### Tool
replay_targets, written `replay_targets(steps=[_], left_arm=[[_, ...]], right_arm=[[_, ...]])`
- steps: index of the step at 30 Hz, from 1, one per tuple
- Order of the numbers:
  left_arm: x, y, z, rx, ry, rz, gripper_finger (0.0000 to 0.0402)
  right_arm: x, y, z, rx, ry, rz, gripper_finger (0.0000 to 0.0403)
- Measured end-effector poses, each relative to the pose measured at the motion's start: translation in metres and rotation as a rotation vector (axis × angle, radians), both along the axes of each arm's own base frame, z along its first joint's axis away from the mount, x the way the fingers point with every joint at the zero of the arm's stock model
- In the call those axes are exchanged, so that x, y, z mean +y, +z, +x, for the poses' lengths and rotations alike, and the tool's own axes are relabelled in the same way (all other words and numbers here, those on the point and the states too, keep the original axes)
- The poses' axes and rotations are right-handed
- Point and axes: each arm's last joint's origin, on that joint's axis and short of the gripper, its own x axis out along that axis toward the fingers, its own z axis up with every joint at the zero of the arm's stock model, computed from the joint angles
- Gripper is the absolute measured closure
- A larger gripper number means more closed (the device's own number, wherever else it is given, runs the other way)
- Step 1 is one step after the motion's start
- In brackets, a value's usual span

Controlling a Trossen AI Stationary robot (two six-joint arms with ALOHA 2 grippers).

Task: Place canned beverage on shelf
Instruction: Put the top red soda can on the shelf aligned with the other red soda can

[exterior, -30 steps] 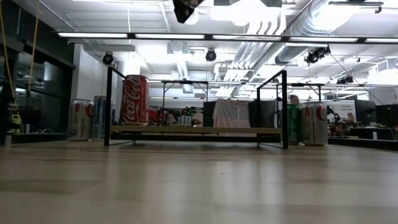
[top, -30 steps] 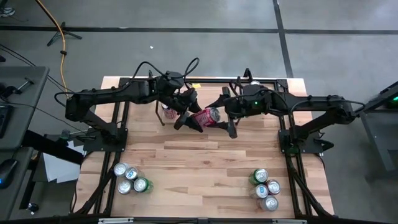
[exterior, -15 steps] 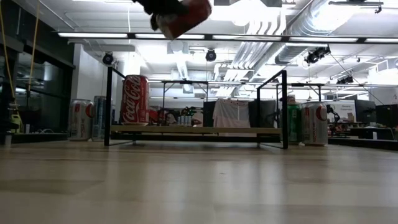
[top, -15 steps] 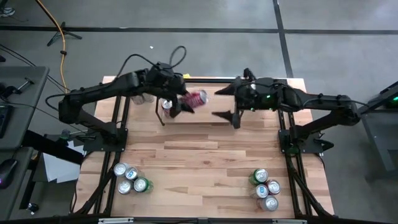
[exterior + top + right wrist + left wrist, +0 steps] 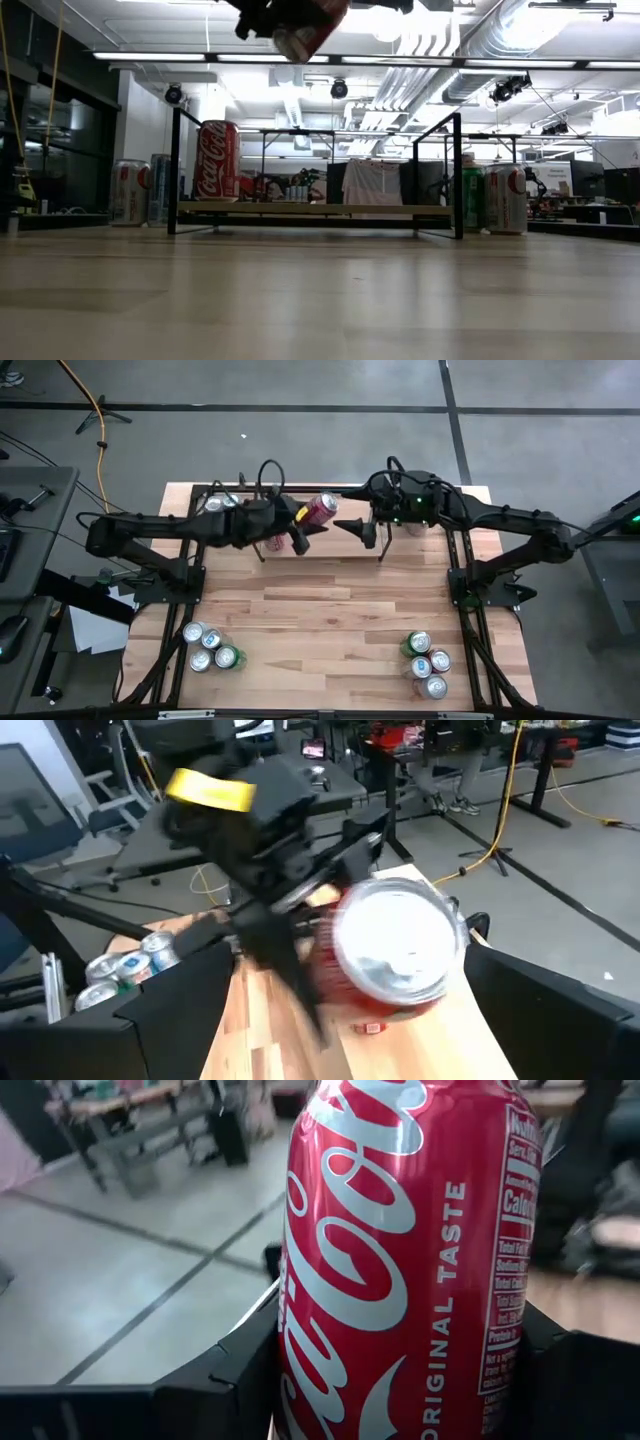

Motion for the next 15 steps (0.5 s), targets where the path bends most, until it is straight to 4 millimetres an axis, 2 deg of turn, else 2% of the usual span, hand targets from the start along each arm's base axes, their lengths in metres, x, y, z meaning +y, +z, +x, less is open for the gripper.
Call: replay_targets(steps=[9, 15], left_arm=[[-0.008, 0.007, 0.002, -0.103, -0.033, 0.004, 0.0211], [-0.007, 0.010, 0.003, -0.126, -0.068, -0.001, 0.0211]], right_arm=[[-0.010, 0.003, 0.001, -0.047, 0.059, 0.011, 0.0018], [-0.013, -0.007, 0.017, -0.048, 0.093, 0.019, 0.0018]])
